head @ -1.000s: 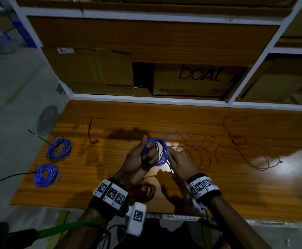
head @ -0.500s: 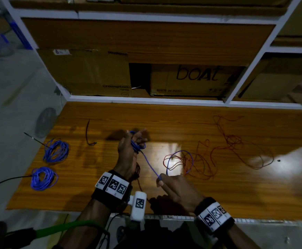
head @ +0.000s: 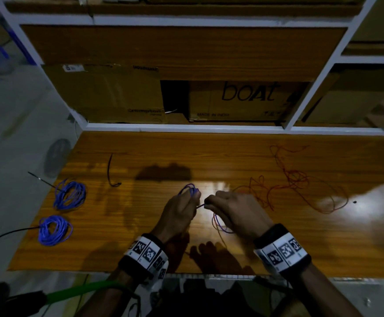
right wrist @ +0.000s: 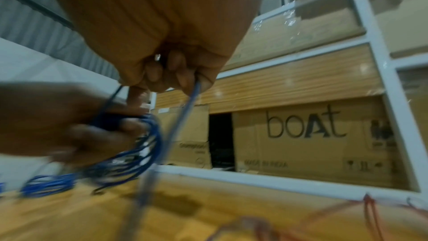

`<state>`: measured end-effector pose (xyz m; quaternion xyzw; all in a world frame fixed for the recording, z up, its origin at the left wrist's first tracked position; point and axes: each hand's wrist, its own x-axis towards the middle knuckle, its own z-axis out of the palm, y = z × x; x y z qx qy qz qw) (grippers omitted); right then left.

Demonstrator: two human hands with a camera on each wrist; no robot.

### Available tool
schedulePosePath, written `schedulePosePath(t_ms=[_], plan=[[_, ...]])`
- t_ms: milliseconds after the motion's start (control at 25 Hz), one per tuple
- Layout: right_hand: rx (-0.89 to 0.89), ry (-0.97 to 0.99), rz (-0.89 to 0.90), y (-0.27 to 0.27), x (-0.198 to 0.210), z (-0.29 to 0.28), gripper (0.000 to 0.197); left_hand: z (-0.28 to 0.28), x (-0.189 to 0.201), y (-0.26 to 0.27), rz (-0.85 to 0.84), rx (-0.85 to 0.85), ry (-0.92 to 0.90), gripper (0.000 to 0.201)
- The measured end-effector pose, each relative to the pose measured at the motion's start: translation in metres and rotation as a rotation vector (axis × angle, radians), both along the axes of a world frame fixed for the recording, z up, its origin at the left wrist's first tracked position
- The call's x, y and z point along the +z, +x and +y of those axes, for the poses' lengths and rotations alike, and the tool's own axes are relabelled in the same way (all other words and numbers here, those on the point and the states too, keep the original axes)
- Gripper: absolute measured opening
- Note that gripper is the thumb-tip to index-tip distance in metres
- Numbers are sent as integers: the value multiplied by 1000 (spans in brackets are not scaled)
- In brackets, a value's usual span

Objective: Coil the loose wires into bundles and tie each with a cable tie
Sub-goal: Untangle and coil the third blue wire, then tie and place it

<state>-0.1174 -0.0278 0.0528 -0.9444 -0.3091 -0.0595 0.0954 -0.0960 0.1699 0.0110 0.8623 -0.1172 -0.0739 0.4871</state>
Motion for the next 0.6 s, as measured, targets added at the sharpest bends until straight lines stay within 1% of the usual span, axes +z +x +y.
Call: schedulePosePath(t_ms=[120, 200, 240, 320, 360, 400, 440, 480, 520, 560, 600], plan=[[-59, 28, -87, 13, 6, -10, 37, 0, 1, -8, 65, -89, -84, 54], [-123, 53, -97, 17, 11, -13, 42, 1, 3, -10, 105, -129, -120, 58], [-142, 56, -89, 19, 10, -15, 45, 2, 4, -10, 85, -150, -103, 59], [-176, 5, -92, 21, 8, -16, 50, 5, 8, -7, -26, -201, 26, 56], [-196, -42, -71, 23, 8, -17, 54, 7, 11, -5, -84, -229, 130, 53], [-179, -69, -61, 25, 2, -18, 52, 9, 14, -2, -134, -248, 249, 51], [-182, -120, -49, 26, 3, -17, 40, 10, 17, 0, -171, -254, 361, 49], [-185, -149, -46, 28, -2, -21, 19, 11, 19, 1, -196, -245, 444, 50], [-235, -153, -57, 26, 0, -22, 23, 11, 20, 1, -208, -222, 495, 52], [-278, -145, -105, 24, 0, -23, 38, 12, 21, 1, -203, -192, 511, 54], [-367, -119, -136, 23, 4, -25, 38, 13, 21, 1, -182, -160, 502, 56]])
